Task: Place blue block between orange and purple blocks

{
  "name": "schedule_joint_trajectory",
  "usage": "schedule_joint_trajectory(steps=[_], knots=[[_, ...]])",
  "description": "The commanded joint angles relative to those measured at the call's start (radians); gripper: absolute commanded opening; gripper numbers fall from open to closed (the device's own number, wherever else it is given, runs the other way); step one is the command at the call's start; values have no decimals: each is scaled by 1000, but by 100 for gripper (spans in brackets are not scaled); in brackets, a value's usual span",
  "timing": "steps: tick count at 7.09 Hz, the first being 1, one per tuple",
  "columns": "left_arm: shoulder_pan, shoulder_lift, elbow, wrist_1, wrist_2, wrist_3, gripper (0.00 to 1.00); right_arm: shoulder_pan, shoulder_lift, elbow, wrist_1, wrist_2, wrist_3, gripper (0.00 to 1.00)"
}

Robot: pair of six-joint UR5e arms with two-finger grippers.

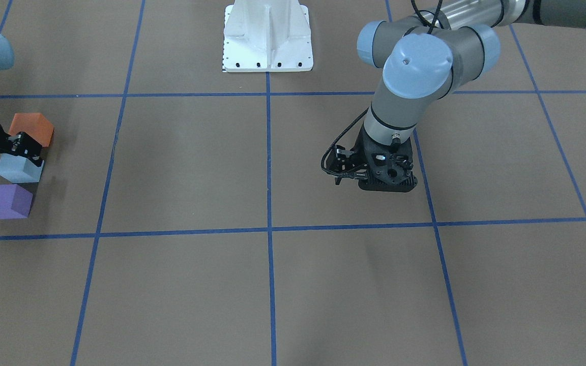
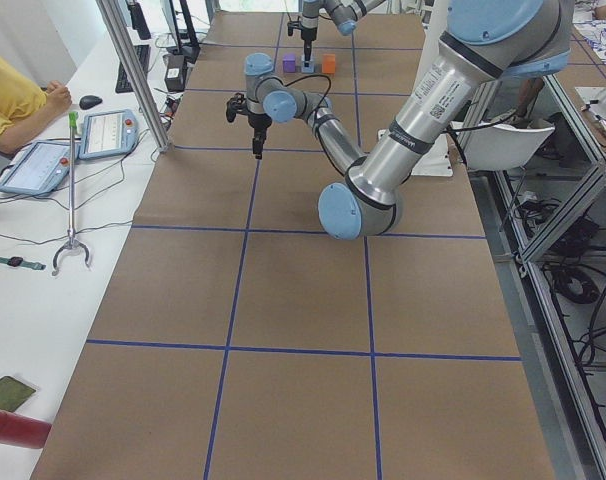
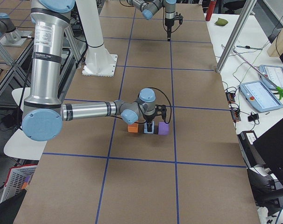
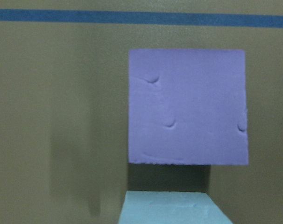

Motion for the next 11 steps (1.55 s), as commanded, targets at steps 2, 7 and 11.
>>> schedule_joint_trajectory(steps=[2,7,11], knots=[[-20,13,-70,16,-6,13,100,137,-39,44,-10,62,-59,100],[-392,526,-285,20,-164,692,100,560,-4,56,-381,223,-608,100],[-777,570,52,17,-222,1183,100,589,29,89,-518,228,-668,100]])
